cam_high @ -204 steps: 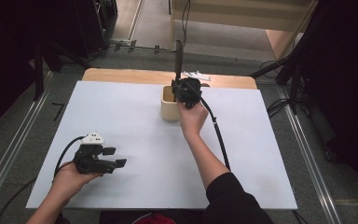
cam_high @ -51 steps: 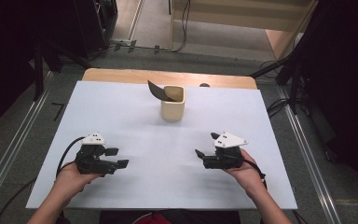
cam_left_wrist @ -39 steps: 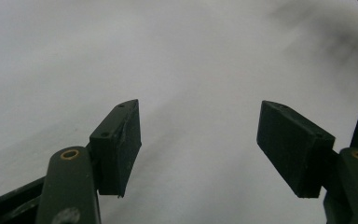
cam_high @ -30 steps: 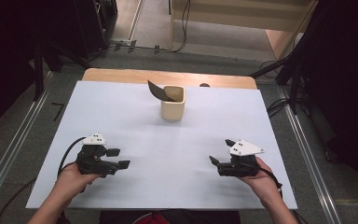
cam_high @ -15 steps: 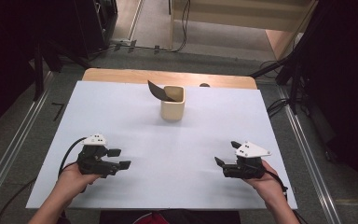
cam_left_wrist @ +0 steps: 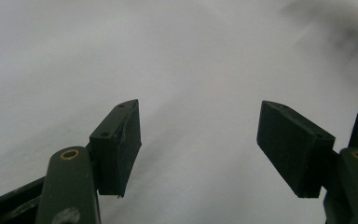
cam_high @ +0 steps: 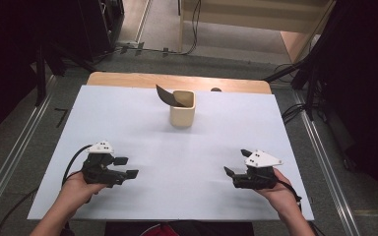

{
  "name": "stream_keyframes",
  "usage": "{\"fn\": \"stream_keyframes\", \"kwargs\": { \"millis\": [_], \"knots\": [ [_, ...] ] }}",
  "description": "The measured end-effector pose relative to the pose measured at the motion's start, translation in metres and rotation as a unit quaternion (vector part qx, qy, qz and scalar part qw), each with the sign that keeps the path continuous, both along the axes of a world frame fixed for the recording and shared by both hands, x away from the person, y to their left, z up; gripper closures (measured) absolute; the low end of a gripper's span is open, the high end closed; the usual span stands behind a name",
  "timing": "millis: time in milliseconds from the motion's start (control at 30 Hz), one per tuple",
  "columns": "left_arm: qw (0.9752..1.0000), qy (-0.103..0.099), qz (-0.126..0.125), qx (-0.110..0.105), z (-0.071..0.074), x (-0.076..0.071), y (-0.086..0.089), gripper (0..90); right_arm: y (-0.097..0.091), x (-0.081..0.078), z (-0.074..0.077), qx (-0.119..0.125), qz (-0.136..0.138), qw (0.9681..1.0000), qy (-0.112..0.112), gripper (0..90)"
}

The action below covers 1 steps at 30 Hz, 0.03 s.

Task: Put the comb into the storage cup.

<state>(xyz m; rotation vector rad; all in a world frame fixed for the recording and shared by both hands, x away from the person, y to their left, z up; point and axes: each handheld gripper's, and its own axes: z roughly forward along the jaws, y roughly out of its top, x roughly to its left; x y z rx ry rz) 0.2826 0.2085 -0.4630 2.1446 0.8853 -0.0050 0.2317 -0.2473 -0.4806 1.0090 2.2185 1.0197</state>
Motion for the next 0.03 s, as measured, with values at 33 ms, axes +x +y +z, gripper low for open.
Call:
{"fn": "stream_keyframes", "kwargs": {
  "millis": [33],
  "knots": [
    [1.0,0.0,0.0,0.0,0.0,0.0001,0.0001,31.6,0.0006,-0.0001,-0.0008,-0.001,0.003,1.0,0.004,16.2]
  ]
}}
